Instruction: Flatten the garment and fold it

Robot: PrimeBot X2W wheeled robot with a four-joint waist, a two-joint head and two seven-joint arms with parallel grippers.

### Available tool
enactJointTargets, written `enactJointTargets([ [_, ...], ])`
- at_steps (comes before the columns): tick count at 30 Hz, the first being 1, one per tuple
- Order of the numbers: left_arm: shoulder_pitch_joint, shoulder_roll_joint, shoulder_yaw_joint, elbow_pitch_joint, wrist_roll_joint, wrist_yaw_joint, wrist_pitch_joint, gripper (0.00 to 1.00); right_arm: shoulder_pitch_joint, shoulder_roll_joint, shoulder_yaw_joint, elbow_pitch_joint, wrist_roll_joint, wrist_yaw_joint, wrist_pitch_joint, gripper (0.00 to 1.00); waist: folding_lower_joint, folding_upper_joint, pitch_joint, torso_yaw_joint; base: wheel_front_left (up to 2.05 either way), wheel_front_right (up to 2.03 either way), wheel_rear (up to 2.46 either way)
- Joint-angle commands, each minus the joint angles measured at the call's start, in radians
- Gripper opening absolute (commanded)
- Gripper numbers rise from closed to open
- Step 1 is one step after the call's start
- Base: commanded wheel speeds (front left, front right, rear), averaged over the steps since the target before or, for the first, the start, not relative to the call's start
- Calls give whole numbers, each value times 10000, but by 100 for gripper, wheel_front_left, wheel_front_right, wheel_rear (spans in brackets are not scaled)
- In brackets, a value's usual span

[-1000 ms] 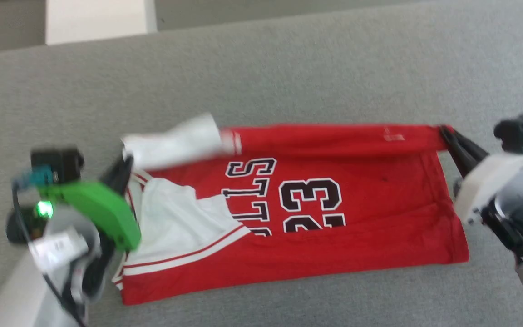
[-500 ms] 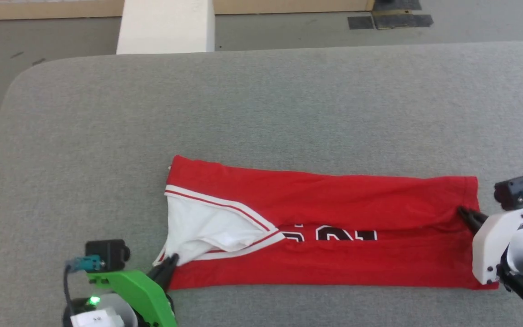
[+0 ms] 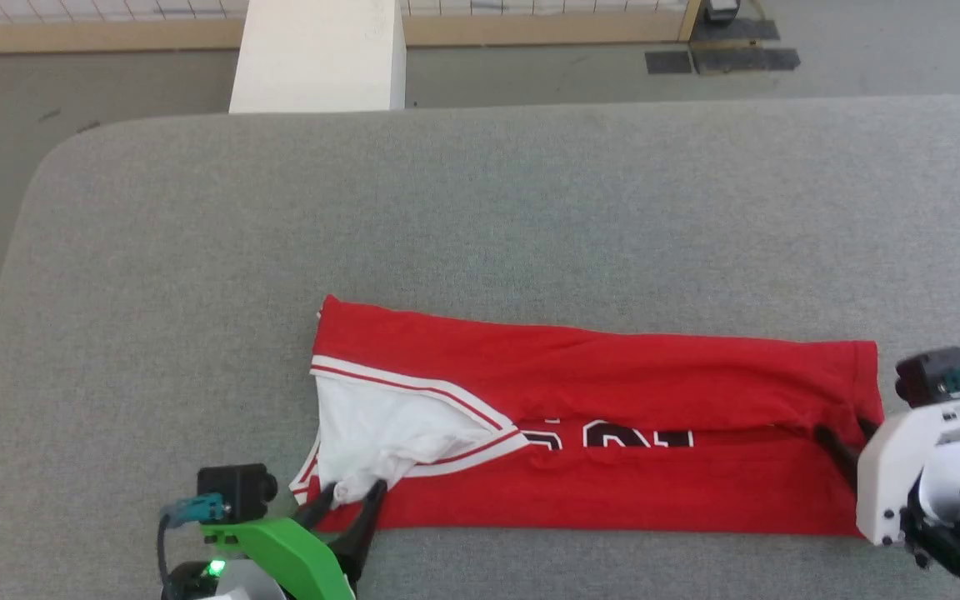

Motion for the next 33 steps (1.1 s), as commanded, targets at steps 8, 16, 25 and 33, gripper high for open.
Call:
enactJointTargets([
  [8,-250,-267,245,84,1247,192,-2480,100,1708,1112,-2114,-1600,-28,-13,-740,100,1,0,-731,82,0,0,0],
  [16,-924,-591,700,662,2300,570,-4213,100,2201,2827,-3749,-2687,-762,-13,-1881,100,1,0,-945,-29,0,0,0],
  [25,-1439,-1448,1952,565,3927,530,-4362,100,1241,3829,-5099,-1676,-1502,-13,-1499,100,1,0,-996,-158,0,0,0],
  [33,-1505,-2236,3040,551,4905,41,-4364,100,-19,3924,-5790,308,-2445,-13,212,100,1,0,-934,-195,0,0,0],
])
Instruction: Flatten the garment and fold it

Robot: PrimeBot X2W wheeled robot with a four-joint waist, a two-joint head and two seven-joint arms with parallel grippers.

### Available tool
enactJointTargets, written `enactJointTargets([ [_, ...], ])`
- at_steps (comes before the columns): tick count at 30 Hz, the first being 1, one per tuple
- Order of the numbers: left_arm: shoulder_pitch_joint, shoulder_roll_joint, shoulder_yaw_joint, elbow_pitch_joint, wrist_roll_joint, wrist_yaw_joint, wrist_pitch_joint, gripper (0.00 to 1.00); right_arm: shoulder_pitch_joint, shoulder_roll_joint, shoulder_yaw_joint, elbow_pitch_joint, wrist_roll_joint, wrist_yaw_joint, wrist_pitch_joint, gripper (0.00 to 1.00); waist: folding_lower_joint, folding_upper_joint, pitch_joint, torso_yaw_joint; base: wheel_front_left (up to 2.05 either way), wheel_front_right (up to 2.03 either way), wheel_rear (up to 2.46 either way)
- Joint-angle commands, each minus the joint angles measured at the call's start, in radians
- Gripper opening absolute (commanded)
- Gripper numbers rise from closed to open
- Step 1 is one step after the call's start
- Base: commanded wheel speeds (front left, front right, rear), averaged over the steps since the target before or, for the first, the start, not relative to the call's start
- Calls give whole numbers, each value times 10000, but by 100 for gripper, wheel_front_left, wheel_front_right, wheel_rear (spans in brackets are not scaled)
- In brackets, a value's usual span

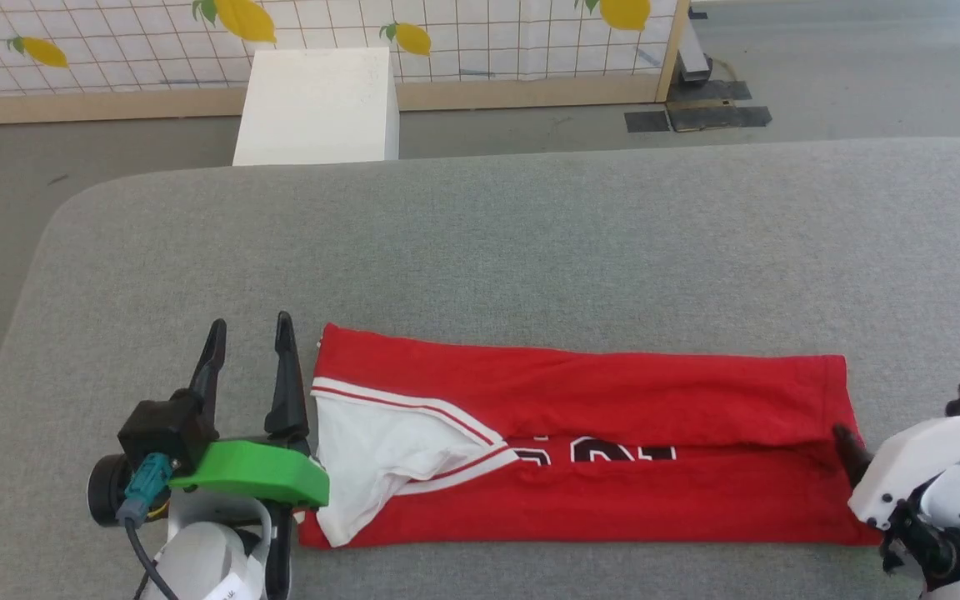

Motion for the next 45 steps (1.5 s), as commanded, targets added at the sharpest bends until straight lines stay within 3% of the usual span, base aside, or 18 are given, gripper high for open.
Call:
enactJointTargets([
  [1,-178,-101,95,29,152,-110,-46,100,-207,28,-87,303,-173,-13,309,100,1,0,8,21,0,0,0],
  [10,-198,-451,493,349,657,-623,-46,100,-893,33,-113,1539,-821,-13,1974,100,1,0,52,125,0,0,0],
  [11,-204,-471,516,382,681,-666,-46,100,-916,33,-71,1607,-783,-13,2134,90,1,0,55,135,0,0,0],
  [12,-214,-493,548,412,709,-714,-46,100,-937,34,-26,1674,-724,-13,2357,58,1,0,59,147,0,0,0],
  [13,-219,-513,581,446,729,-755,-46,100,-940,34,67,1704,-718,-13,2580,33,1,0,64,155,0,0,0],
  [14,-226,-527,607,468,747,-782,-47,100,-941,32,172,1697,-694,-13,2743,25,1,0,70,159,0,0,0],
  [15,-237,-543,647,486,754,-811,-47,100,-945,17,277,1620,-628,-13,2828,3,1,0,80,160,0,0,0],
  [16,-249,-555,673,500,760,-835,-47,100,-944,-9,342,1532,-587,-13,2839,0,1,0,91,161,0,0,0],
  [20,-311,-593,726,560,801,-933,-47,100,-850,-350,630,1085,-603,-13,2784,0,1,0,130,180,0,0,0],
  [25,-378,-620,746,586,818,-992,-47,100,-725,-1243,571,712,-1147,-13,2058,0,1,0,214,221,0,0,0],
  [31,-456,-633,646,562,737,-1020,-47,100,-667,-2100,-387,715,-2241,-13,1115,0,1,0,385,324,0,0,0],
  [38,-514,-636,527,540,689,-937,-47,100,-621,-2332,-1249,864,-3053,-13,593,0,1,0,501,433,0,0,0],
  [45,-412,-636,555,492,782,-880,-47,100,-231,-2424,-153,-155,-2761,-13,925,0,1,0,411,376,0,0,0],
])
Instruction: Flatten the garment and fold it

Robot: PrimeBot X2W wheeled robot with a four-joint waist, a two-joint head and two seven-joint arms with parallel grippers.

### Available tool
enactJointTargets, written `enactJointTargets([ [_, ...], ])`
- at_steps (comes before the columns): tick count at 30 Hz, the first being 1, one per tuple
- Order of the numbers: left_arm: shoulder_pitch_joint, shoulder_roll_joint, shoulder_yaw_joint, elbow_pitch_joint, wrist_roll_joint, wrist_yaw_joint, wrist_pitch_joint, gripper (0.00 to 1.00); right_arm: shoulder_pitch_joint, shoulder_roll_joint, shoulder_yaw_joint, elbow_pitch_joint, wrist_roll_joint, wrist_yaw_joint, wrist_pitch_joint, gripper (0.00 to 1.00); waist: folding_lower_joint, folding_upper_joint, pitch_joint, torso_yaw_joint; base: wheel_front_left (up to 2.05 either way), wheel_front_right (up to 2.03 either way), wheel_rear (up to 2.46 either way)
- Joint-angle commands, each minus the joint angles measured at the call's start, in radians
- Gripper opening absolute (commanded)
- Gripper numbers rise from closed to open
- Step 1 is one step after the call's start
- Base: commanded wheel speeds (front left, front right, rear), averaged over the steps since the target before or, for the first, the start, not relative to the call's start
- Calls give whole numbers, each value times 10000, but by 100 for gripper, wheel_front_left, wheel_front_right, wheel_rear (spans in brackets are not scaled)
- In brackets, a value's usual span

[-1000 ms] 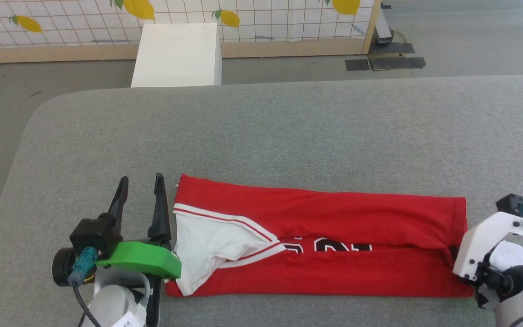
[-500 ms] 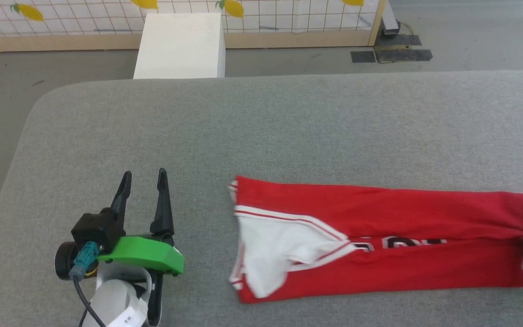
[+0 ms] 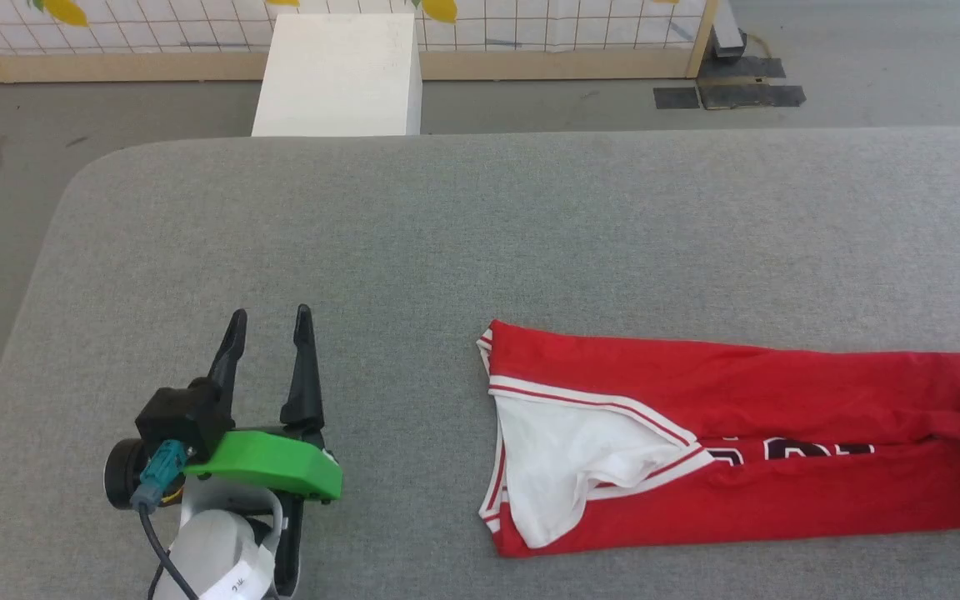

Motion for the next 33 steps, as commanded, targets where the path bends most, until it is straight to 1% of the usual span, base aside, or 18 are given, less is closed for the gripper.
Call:
enactJointTargets([
  [1,-44,-38,11,-52,60,56,-47,100,233,-5,331,-440,253,-15,201,0,0,0,-41,-22,0,0,0],
  [5,14,-38,46,-72,92,44,-47,100,832,-28,1456,-2462,1099,-15,1131,0,0,0,-100,-77,0,0,0],
  [10,17,-39,24,-21,88,0,-47,100,1424,-89,3015,-5570,1837,-15,2559,0,0,0,-157,-91,0,0,0],
  [13,-7,-39,-23,30,73,-20,-47,100,1417,-232,4108,-6794,2071,-15,3161,0,0,0,-183,-66,0,0,0],
  [16,-27,-39,-5,67,63,-39,-47,100,969,-369,5480,-7327,2305,-15,3494,0,0,0,-161,-80,0,0,0],
  [20,-103,-39,-28,79,23,-57,-47,100,-42,-378,7271,-6929,2600,-15,3553,0,0,0,-56,2,0,0,0],
  [23,-203,-39,-137,91,-30,-60,-47,100,-864,-141,8521,-6212,2819,-15,3413,0,0,0,81,143,0,0,0],
  [24,-229,-39,-168,96,-46,-59,-47,100,-1037,-92,8779,-6031,2853,-15,3366,0,0,0,120,180,0,0,0],
  [25,-286,-39,-228,107,-67,-52,-47,100,-1334,78,9217,-5620,2998,-15,3259,0,0,0,186,247,0,0,0],
  [29,-449,-39,-429,163,-177,-10,-47,100,-2083,472,10333,-4193,3291,-15,2819,0,0,0,379,492,0,0,0],
  [33,-554,-39,-608,194,-263,48,-47,100,-2491,851,10974,-2769,3679,-15,2366,0,0,0,522,683,0,0,0],
])
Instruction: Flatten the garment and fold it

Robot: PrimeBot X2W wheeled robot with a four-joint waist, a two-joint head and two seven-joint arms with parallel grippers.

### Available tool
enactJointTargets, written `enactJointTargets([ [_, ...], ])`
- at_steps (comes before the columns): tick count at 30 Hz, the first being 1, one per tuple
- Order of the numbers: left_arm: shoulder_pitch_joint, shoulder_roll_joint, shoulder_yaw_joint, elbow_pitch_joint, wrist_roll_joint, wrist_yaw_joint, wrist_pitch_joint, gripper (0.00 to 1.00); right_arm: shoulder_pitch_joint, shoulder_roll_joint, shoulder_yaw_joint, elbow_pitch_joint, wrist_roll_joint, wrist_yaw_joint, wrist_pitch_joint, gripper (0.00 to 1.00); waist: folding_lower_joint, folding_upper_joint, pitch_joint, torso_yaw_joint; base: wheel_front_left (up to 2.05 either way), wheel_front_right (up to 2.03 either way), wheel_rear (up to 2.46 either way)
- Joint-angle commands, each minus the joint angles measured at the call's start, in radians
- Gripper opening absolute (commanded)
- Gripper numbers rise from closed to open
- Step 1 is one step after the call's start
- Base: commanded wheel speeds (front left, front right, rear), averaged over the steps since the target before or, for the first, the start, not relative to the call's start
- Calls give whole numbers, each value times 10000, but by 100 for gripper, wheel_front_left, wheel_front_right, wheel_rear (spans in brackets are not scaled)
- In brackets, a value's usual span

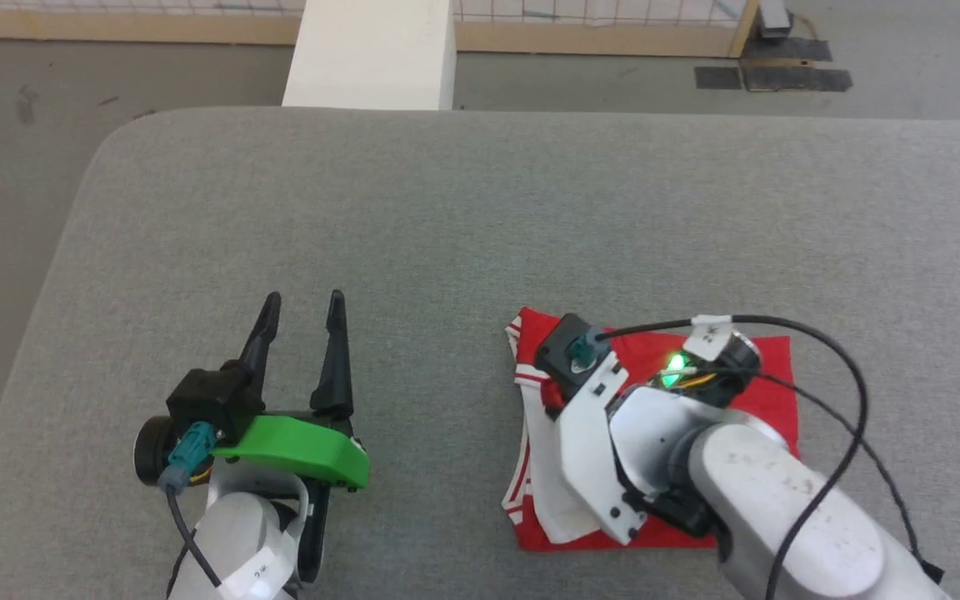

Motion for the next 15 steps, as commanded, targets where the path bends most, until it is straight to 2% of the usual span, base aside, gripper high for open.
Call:
enactJointTargets([
  [1,-186,-20,-31,34,-106,64,-47,100,-223,125,86,320,116,-15,-222,0,0,0,146,158,0,0,0],
  [3,-209,-20,-61,36,-134,99,-47,100,-356,283,238,784,308,-15,-571,44,0,0,182,200,0,0,0],
  [4,-210,-20,-61,37,-140,109,-47,100,-384,368,250,1011,456,-15,-710,100,0,0,186,211,0,0,0],
  [10,-113,-20,55,33,-119,159,-47,100,-427,606,-159,1079,1208,-15,-2074,100,0,0,100,85,0,0,0],
  [15,-13,-20,229,-12,-42,153,-47,100,45,919,-1894,103,1642,-15,-4318,100,0,0,-93,-211,0,0,0],
])
